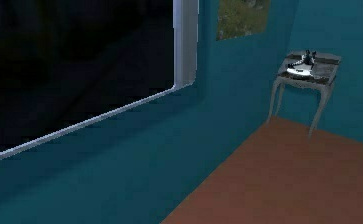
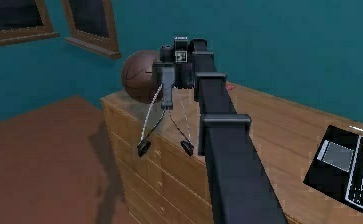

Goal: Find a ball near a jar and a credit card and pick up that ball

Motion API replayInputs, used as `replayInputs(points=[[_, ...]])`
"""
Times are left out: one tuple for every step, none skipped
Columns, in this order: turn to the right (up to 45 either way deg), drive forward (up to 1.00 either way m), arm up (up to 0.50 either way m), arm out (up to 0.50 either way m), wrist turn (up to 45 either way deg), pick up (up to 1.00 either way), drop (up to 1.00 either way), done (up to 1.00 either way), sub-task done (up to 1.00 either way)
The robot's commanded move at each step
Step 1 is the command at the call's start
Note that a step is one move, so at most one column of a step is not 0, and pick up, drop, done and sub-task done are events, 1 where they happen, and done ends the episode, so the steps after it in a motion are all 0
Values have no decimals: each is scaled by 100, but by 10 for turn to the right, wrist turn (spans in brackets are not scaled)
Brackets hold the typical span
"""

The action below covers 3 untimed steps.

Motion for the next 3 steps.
replayInputs(points=[[0,0,0,0,450,0,0,0,0],[0,0,0,0,450,0,0,0,0],[0,0,0,0,450,0,0,0,0]])
